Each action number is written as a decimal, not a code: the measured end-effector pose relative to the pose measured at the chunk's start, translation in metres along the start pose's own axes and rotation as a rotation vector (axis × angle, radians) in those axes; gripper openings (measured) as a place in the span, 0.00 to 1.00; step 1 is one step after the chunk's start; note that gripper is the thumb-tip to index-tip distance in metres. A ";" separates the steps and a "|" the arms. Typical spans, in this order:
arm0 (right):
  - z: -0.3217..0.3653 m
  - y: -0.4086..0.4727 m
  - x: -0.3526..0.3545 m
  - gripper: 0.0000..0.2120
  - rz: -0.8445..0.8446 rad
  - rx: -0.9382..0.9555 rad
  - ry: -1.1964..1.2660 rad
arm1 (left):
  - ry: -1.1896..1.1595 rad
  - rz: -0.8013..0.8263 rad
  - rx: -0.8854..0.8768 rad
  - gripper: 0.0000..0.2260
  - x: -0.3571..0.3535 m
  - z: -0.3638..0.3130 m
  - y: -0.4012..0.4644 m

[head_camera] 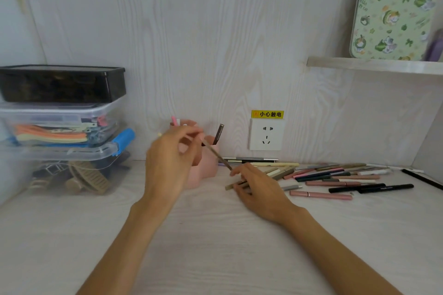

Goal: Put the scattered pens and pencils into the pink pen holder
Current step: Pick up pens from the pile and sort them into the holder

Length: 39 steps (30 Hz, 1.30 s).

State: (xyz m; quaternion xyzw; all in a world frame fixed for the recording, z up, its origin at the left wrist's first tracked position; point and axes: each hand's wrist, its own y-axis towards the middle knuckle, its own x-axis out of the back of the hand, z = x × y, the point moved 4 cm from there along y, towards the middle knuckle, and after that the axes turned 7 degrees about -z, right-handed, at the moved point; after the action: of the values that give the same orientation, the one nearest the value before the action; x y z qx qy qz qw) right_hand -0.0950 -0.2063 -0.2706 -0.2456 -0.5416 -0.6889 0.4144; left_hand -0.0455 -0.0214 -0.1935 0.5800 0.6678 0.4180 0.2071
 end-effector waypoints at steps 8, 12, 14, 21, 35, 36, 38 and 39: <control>0.005 0.003 -0.001 0.11 0.030 0.074 -0.066 | -0.096 -0.673 -0.290 0.07 0.064 -0.017 0.013; 0.009 0.002 0.002 0.10 -0.020 0.145 -0.110 | 0.015 -0.612 -0.223 0.11 0.063 0.000 0.017; 0.012 0.001 0.004 0.09 -0.046 0.182 -0.140 | 0.046 -0.535 -0.180 0.12 0.056 0.006 0.019; 0.029 0.000 0.025 0.05 -0.374 0.233 -0.178 | 0.227 -0.406 -0.215 0.09 0.039 0.019 0.020; -0.012 -0.003 0.067 0.09 -0.899 -0.384 0.707 | 0.082 0.097 -0.361 0.04 -0.036 -0.008 -0.023; -0.014 -0.004 0.068 0.09 -0.926 -0.400 0.739 | 0.071 0.273 -0.311 0.05 -0.051 -0.007 -0.034; -0.018 -0.005 0.069 0.08 -0.977 -0.438 0.806 | 0.128 0.589 -0.297 0.12 -0.080 0.002 -0.059; -0.021 -0.006 0.072 0.07 -0.999 -0.461 0.838 | 0.189 0.692 -0.341 0.15 -0.090 0.005 -0.069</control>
State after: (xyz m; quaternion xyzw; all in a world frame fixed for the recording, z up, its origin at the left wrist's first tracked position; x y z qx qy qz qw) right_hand -0.1364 -0.2480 -0.2240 0.2384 -0.2240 -0.9315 0.1588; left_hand -0.0613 -0.1037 -0.2708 0.6872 0.3700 0.6195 0.0849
